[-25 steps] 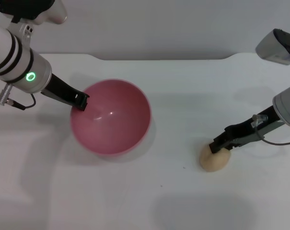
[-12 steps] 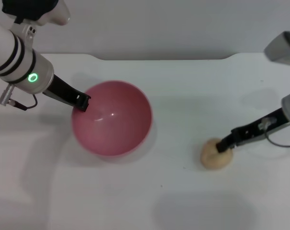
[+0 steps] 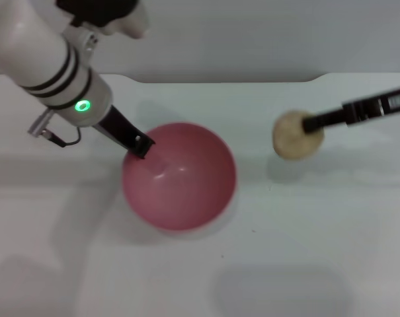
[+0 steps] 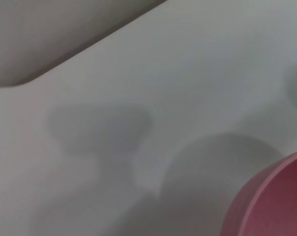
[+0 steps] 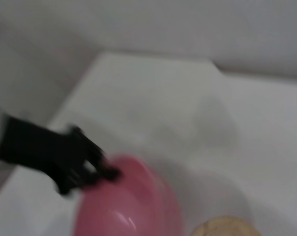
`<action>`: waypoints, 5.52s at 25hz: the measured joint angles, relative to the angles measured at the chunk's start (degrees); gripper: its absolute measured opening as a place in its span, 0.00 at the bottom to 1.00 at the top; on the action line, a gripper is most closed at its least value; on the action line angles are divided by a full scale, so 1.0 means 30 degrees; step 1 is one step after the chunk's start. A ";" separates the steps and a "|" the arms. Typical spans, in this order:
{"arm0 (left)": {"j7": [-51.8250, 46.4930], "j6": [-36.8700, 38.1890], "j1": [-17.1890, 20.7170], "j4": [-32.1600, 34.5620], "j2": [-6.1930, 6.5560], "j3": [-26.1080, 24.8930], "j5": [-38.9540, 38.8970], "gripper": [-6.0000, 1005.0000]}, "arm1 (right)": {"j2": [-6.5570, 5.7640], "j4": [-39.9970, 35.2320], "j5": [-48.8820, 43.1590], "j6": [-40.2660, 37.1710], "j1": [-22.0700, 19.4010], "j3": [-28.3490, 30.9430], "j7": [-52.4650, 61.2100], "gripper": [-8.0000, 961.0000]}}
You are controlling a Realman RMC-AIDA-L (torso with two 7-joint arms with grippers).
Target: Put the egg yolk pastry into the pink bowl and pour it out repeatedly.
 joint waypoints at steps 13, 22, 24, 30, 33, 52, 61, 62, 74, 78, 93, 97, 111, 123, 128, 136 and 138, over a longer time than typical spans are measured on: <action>-0.1266 -0.0145 -0.0912 0.0166 -0.0058 0.1656 -0.0467 0.00 | 0.1254 -0.0602 0.0239 0.0847 0.2516 -0.3501 -0.1560 0.05; -0.1278 -0.0445 -0.0928 0.0152 -0.0058 0.1676 -0.0701 0.00 | 0.1468 0.0012 -0.0283 0.1554 0.3299 -0.5664 -0.1535 0.19; -0.1254 -0.0739 -0.0862 0.0090 -0.0058 0.1686 -0.0713 0.00 | 0.1526 -0.0324 -0.0324 0.1619 0.3200 -0.5423 -0.1379 0.27; -0.1189 -0.2842 -0.0010 -0.0010 0.0052 0.1662 -0.0600 0.00 | 0.1547 -0.1662 -0.0278 0.1855 0.2233 -0.3412 -0.0254 0.52; -0.1156 -0.4396 0.0805 0.0032 0.0169 0.1542 -0.0578 0.00 | 0.1335 -0.2484 -0.0533 0.1687 0.1365 -0.2264 0.0583 0.53; 0.2715 -2.3740 0.9425 0.3588 0.0234 0.9236 0.0632 0.00 | 0.0584 -0.2681 -0.3411 0.1150 -0.3156 0.2791 0.2430 0.54; 1.0532 -3.3967 0.9463 -0.0770 -0.0029 1.4113 0.2231 0.00 | 0.0588 -0.2063 -0.3420 0.1133 -0.3367 0.3025 0.2399 0.54; 1.1878 -3.4914 0.9417 -0.1190 -0.0048 1.4556 0.1990 0.00 | 0.0588 -0.1946 -0.3419 0.1135 -0.3369 0.3029 0.2399 0.54; 2.0565 -4.3463 0.8191 -0.4964 -0.0057 1.9232 -0.3208 0.00 | 0.0720 -0.1533 -0.3286 0.1327 -0.3667 0.3077 0.2474 0.54; 1.9246 -4.3138 0.8124 -0.4197 -0.0037 1.8570 -0.6410 0.00 | 0.0791 -0.1534 -0.3236 0.1272 -0.3578 0.3009 0.2342 0.54; 1.3441 -1.8192 0.7110 -0.0041 0.0407 0.2457 -1.4671 0.00 | 0.1555 -0.0867 -0.3209 0.1397 -0.1502 0.0883 0.0011 0.55; 0.7535 -1.1244 0.5472 0.0015 0.0444 -0.2272 -0.9245 0.00 | 0.1748 -0.0143 -0.3210 0.1558 -0.0877 0.0423 -0.1121 0.56; 0.0430 0.0529 0.5440 0.6310 0.0438 -0.6476 0.0567 0.00 | 0.1954 0.3446 0.2372 0.7680 0.0406 -0.8042 -0.5208 0.57; 0.0345 0.2643 0.6314 0.7964 0.0436 -0.6599 0.1205 0.01 | 0.2088 0.5435 0.5703 1.0320 0.1602 -1.3412 -0.5358 0.73; 0.0353 0.2671 0.6286 0.7906 0.0420 -0.6543 0.1218 0.01 | 0.2111 0.6150 0.5884 1.0462 0.1612 -1.4162 -0.5200 0.72; 0.0365 0.2698 0.6078 0.7892 0.0413 -0.6001 0.1231 0.01 | 0.2184 0.6786 0.6035 1.0695 0.1392 -1.4229 -0.5163 0.72; 0.0366 0.2700 0.6012 0.7869 0.0419 -0.5863 0.1231 0.01 | 0.2184 0.6916 0.6041 1.0764 0.1392 -1.4232 -0.5157 0.72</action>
